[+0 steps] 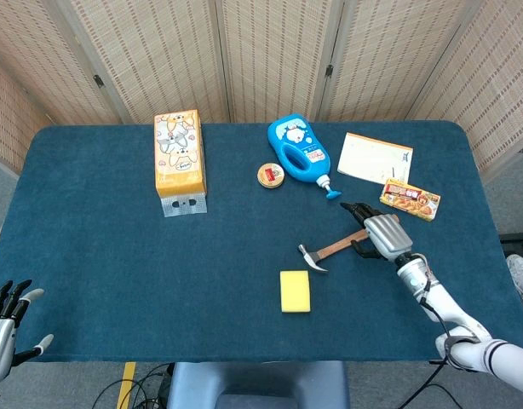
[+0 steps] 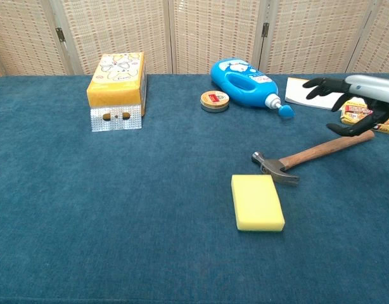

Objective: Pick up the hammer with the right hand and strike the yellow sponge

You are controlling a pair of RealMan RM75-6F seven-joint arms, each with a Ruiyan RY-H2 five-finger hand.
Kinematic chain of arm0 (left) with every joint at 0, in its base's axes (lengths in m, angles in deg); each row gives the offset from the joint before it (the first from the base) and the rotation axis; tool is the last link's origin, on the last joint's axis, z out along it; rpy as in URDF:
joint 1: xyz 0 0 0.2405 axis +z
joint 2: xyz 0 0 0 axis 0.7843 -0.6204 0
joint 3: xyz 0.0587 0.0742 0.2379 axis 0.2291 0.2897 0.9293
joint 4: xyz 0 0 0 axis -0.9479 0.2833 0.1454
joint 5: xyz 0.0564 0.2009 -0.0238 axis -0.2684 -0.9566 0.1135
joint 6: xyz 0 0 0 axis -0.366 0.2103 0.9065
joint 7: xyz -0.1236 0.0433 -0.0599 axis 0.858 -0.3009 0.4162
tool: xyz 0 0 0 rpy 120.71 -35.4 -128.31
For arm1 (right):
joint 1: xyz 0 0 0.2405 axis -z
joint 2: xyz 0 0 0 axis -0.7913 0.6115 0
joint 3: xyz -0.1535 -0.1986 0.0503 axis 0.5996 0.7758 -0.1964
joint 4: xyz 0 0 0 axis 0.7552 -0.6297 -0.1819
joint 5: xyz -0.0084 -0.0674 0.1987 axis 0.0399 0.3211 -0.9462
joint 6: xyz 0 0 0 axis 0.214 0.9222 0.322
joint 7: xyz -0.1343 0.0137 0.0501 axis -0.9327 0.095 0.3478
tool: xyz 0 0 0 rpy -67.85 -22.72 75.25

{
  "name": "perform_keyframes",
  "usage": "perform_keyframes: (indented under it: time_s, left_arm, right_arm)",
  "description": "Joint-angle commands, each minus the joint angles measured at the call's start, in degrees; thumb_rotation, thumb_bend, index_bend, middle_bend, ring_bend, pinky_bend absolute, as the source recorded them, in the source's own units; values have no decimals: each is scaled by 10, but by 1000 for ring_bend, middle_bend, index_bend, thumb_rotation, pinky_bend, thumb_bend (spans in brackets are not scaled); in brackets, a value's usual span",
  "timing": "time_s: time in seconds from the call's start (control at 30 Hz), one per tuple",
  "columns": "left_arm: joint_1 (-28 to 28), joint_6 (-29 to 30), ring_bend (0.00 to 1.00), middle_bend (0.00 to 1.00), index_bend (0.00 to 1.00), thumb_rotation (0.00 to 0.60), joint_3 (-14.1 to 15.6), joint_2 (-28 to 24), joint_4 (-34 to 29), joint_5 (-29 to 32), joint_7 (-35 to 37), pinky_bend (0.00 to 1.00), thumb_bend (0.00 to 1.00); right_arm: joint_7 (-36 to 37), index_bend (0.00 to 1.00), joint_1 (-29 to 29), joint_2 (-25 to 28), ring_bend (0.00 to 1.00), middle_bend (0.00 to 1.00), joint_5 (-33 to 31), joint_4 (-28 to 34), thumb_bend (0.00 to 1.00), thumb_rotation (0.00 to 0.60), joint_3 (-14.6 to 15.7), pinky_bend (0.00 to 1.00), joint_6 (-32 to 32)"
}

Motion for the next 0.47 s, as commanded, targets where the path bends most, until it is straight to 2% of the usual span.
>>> perform_keyframes:
  time_s: [0.03,0.2,0.47]
  left_arm:
    - [-3,0,56,157,246,600,-2,4,2,-1,-1,199,199]
    - [-10,1,56,157,246,600,-8,18,6,-7,-5,199,199]
    - [-20,-1,56,157,246,600,-12,36,5,-15,-17,199,199]
  right_arm:
    - [-65,0,52,67,91,186,6,77,387,600,19,258,61]
    - [-127,0,115,134,91,203,-5,159,388,600,33,258,131]
    - [-168,0,204,186,91,208,-3,217,388,600,56,258,226]
